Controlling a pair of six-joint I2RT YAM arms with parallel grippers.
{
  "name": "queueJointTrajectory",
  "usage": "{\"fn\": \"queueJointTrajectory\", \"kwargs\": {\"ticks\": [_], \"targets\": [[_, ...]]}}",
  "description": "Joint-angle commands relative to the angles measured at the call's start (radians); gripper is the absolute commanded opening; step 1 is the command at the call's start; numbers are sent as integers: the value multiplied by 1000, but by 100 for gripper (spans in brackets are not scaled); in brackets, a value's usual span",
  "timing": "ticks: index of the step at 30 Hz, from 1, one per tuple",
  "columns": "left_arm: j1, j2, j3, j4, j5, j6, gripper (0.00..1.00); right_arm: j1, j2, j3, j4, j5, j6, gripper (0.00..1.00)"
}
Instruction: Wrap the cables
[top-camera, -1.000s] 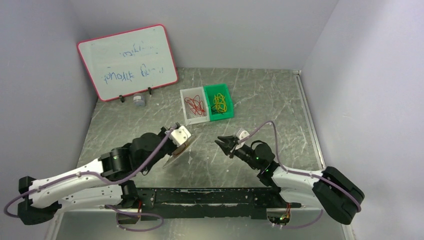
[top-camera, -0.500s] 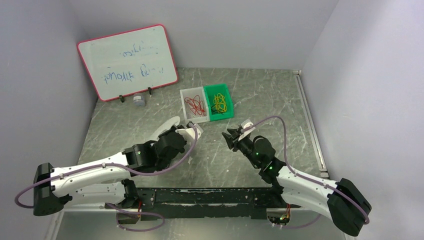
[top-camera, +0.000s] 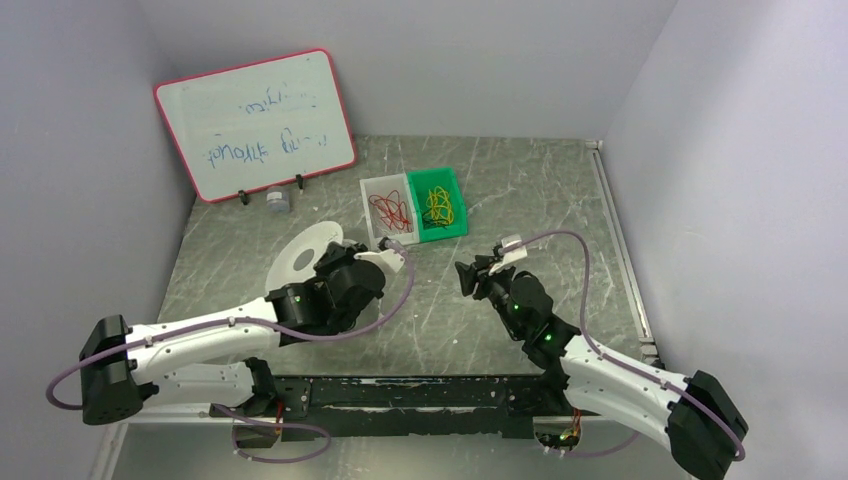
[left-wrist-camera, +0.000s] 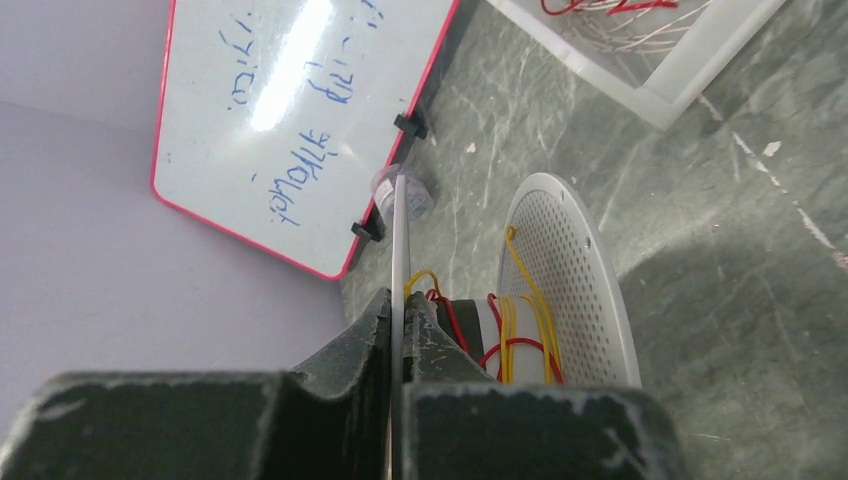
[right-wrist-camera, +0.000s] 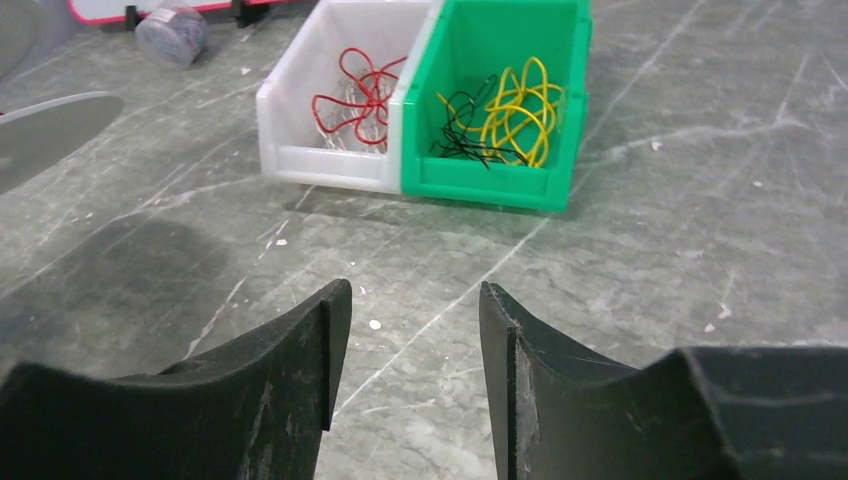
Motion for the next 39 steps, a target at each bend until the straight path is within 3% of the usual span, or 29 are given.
{"fn": "queueJointTrajectory", "kwargs": {"ticks": [1, 9, 19, 26, 34, 39], "targets": [[41, 24, 27, -11, -67, 45, 7, -6, -20, 46, -83, 83, 78, 54], [184, 189, 42, -109, -51, -68, 7, -5, -24, 72, -148, 85, 101, 58], [377, 487, 173, -217, -95, -242, 7, -6, -49, 76, -189, 66, 104, 59], [489, 692, 342, -356, -157, -458, 7, -6, -80, 51, -185, 68, 113, 60], [496, 896, 521, -604, -198, -734, 7, -6, -96, 36, -177, 51, 118, 60], [496, 1035, 626, -865, -250, -1018, 8, -6, -89, 23, -168, 27, 121, 60]]}}
